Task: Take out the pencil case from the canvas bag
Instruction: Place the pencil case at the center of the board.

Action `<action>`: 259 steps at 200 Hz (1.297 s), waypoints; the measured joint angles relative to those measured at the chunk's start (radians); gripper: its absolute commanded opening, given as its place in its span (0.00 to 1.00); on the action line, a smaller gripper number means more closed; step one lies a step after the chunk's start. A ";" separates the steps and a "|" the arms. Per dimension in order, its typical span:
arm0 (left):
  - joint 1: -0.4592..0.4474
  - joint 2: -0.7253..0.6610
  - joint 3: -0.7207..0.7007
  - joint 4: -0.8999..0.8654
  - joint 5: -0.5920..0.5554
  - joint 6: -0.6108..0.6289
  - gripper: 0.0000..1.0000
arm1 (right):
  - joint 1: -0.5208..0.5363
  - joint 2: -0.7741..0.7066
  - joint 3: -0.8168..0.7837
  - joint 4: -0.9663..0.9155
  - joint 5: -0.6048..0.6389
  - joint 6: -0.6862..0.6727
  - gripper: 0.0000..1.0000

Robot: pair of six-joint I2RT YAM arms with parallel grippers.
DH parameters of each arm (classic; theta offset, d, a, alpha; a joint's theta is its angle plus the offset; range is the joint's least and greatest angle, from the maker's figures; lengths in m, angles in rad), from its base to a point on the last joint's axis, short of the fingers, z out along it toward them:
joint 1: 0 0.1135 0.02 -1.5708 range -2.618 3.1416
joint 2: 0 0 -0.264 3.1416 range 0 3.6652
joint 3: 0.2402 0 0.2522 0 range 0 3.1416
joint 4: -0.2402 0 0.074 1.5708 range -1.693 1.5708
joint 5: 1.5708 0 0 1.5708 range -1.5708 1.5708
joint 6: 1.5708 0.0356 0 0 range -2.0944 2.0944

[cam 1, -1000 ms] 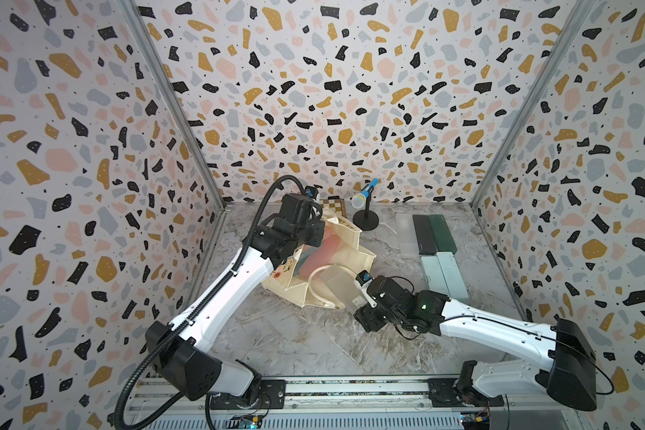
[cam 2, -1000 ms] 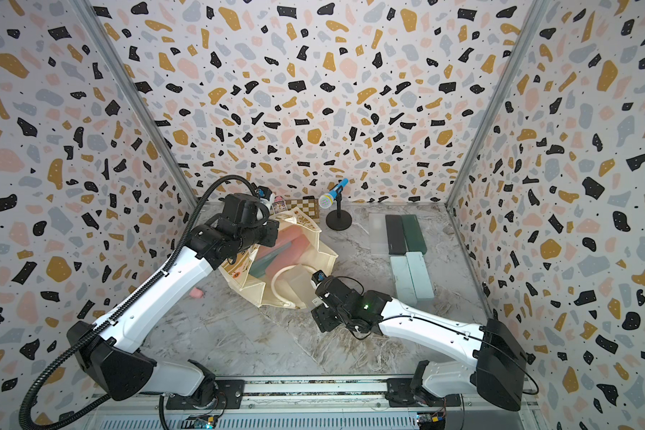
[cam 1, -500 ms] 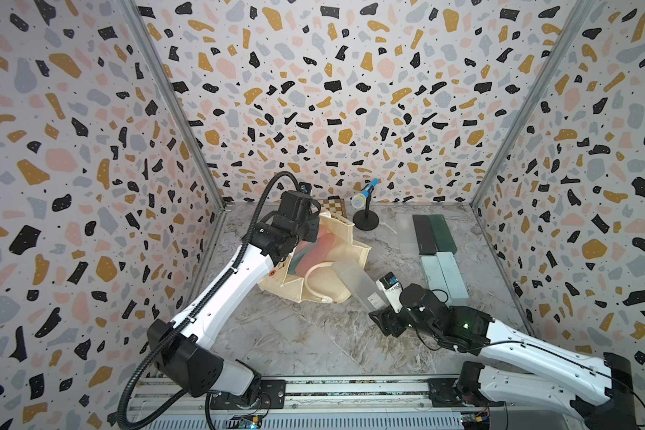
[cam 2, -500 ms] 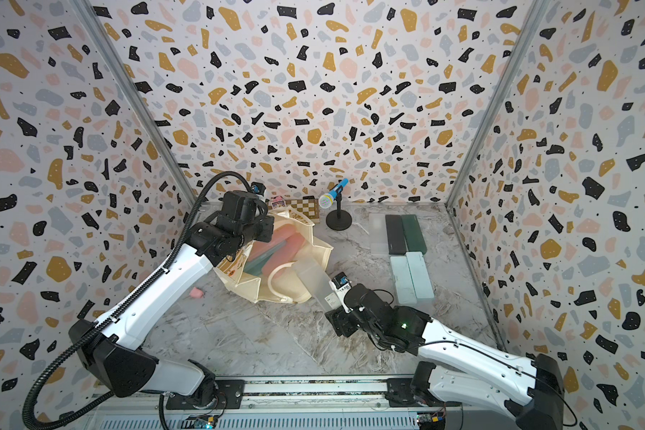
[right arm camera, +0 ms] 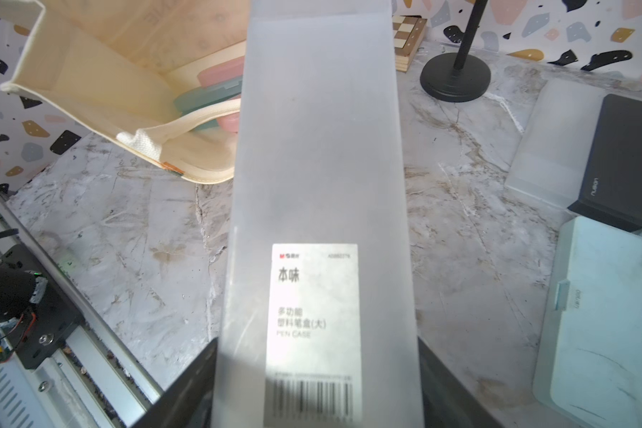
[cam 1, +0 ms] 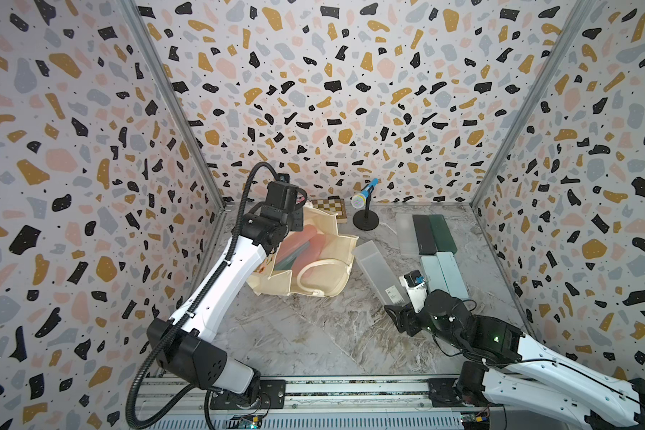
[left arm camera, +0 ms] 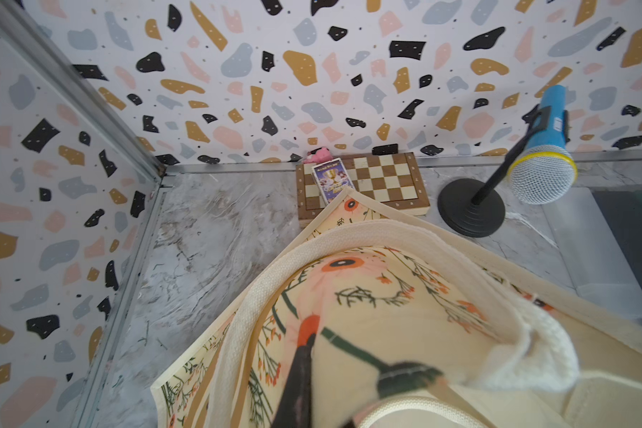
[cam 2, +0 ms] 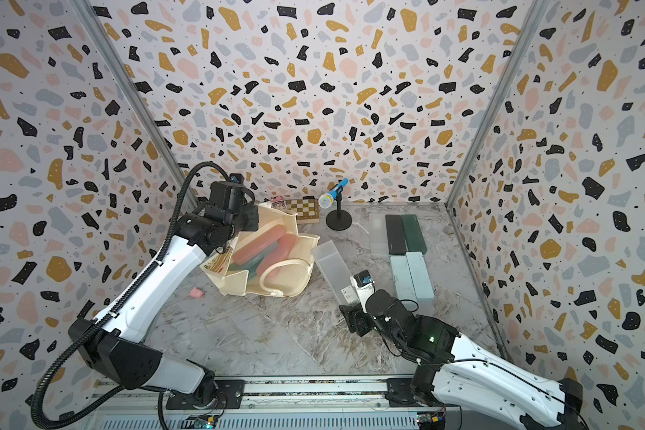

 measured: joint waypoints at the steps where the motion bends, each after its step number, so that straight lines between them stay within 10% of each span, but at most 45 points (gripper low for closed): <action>1: 0.001 0.000 0.000 -0.001 -0.001 -0.001 0.00 | 0.000 0.000 0.000 0.000 0.001 0.001 0.64; 84: 0.055 -0.009 0.061 -0.120 0.113 -0.005 0.00 | -0.107 0.085 0.000 -0.021 0.088 0.066 0.64; 155: 0.055 -0.125 -0.016 -0.151 0.247 0.047 0.00 | -0.448 0.348 -0.005 0.129 -0.143 0.064 0.63; 259: 0.055 -0.169 -0.051 -0.156 0.298 0.062 0.00 | -0.629 0.903 0.358 0.275 -0.316 0.043 0.62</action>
